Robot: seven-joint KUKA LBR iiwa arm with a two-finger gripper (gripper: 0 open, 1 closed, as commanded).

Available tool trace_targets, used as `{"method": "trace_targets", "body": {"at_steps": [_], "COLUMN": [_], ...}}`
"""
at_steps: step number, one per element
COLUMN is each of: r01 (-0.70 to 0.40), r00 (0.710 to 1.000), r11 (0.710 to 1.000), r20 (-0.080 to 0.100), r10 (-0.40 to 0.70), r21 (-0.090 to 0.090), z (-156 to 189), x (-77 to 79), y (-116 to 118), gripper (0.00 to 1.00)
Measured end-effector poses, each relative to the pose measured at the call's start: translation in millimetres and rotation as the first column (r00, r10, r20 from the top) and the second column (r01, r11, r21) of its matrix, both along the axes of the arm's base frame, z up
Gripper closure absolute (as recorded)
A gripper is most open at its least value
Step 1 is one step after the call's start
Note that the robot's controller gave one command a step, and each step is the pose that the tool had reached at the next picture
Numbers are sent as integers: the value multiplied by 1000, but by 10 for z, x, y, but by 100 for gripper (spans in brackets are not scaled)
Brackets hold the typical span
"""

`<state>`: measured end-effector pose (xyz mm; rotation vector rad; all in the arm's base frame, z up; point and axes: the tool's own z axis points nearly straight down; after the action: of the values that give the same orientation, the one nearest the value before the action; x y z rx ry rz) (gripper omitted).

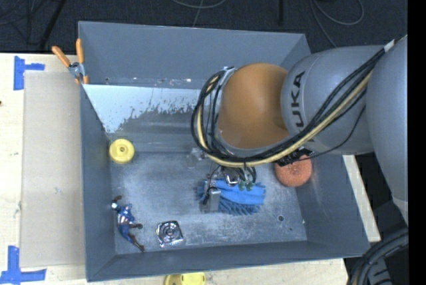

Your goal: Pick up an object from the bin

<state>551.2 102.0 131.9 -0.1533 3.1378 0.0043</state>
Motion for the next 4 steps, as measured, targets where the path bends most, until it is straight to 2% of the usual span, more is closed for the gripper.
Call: {"method": "trace_targets", "body": {"at_steps": [1, 2, 4], "r01": [-142, -79, -77], "r00": [990, 997, 997], "r11": [990, 997, 997], "r20": [3, 2, 2], "r10": [142, 79, 77], "r21": [-3, -2, -2], "z": [-473, -502, -502], "x": [9, 6, 6], "y": [-437, -907, -908], "gripper": [0, 100, 100]}}
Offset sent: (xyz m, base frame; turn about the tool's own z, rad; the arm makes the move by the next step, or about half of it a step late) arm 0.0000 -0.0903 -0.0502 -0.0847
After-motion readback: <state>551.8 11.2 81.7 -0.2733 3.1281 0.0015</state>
